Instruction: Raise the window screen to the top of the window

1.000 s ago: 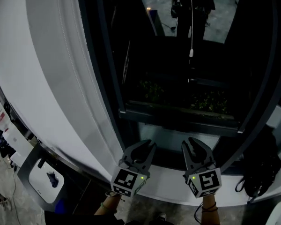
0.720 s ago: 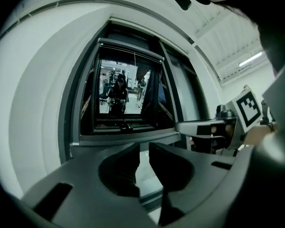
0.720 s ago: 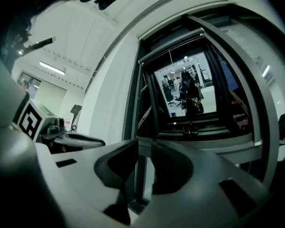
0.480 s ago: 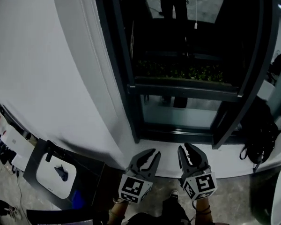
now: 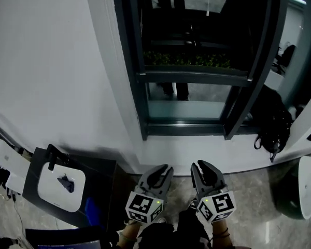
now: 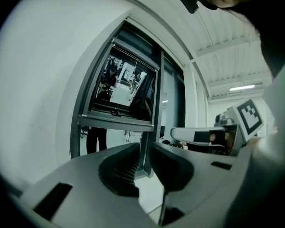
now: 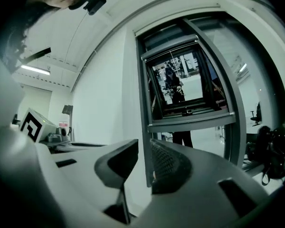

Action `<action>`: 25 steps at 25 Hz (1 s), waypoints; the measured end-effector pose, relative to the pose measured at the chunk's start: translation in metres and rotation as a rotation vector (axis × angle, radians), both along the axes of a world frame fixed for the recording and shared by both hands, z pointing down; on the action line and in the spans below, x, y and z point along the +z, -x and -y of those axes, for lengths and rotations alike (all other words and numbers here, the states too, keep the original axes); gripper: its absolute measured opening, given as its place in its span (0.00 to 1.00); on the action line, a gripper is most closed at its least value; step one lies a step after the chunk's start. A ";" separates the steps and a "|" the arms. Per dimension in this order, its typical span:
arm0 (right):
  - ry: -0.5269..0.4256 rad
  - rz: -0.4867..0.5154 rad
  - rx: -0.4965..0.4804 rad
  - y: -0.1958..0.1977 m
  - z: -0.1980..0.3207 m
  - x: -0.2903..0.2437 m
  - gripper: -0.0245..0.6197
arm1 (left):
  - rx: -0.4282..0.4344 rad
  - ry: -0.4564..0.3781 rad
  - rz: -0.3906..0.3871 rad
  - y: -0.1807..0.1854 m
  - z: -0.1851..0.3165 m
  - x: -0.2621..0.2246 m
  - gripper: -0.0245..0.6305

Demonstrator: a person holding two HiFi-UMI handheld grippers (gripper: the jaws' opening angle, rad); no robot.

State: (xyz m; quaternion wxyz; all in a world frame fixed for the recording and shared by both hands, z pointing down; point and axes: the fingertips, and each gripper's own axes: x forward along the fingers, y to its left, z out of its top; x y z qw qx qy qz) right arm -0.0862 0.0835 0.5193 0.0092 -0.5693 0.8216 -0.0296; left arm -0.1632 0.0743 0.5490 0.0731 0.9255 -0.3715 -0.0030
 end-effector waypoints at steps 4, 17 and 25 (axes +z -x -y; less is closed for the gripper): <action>0.011 0.004 0.007 0.006 -0.030 0.002 0.16 | 0.009 0.010 -0.013 0.005 -0.025 0.000 0.13; 0.029 0.022 -0.030 -0.011 -0.118 0.009 0.16 | 0.017 0.024 -0.013 -0.034 -0.123 -0.004 0.13; 0.058 0.057 -0.024 -0.049 -0.205 0.023 0.16 | 0.004 0.045 -0.016 -0.073 -0.216 0.007 0.13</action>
